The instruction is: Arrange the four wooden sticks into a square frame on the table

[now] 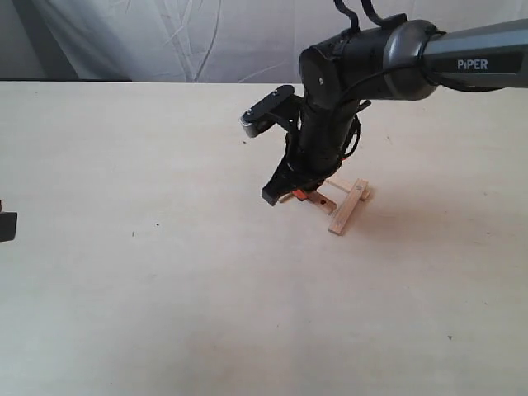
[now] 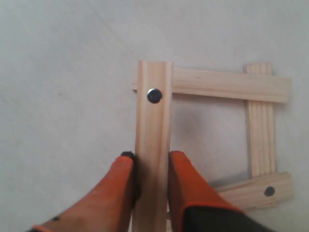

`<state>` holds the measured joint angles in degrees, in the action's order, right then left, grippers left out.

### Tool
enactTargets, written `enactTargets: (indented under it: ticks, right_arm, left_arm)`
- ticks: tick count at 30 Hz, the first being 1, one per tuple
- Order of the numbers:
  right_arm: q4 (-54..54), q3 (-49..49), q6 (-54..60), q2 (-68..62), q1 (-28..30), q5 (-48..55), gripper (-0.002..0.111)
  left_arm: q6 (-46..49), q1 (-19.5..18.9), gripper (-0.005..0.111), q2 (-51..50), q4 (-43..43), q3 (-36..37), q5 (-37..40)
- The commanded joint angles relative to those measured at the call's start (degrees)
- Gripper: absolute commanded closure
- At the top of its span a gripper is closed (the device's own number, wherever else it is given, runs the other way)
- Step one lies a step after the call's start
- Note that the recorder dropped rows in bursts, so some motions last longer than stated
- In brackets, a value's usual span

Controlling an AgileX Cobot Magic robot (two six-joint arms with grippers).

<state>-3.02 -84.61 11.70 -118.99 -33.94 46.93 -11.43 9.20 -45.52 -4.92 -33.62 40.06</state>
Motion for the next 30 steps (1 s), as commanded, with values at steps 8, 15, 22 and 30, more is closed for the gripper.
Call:
enactTargets:
  ticks: [8, 15, 22, 30]
  right_arm:
    - [-4.4, 3.8, 1.6, -1.3, 0.2, -5.0, 0.109]
    - [-5.4, 3.8, 1.6, -1.6, 0.2, -5.3, 0.109]
    - [-5.4, 3.8, 1.6, -1.6, 0.2, -6.2, 0.109]
    - [-5.4, 3.8, 1.6, -1.6, 0.2, -6.7, 0.109]
  left_arm:
    - [0.0, -0.3, 0.107, 0.5, -0.7, 0.4, -0.2]
    - [0.0, -0.3, 0.107, 0.5, -0.7, 0.4, -0.2]
    - [0.0, -0.3, 0.107, 0.5, -0.7, 0.4, -0.2]
    - [0.0, -0.3, 0.107, 0.5, -0.7, 0.4, -0.2]
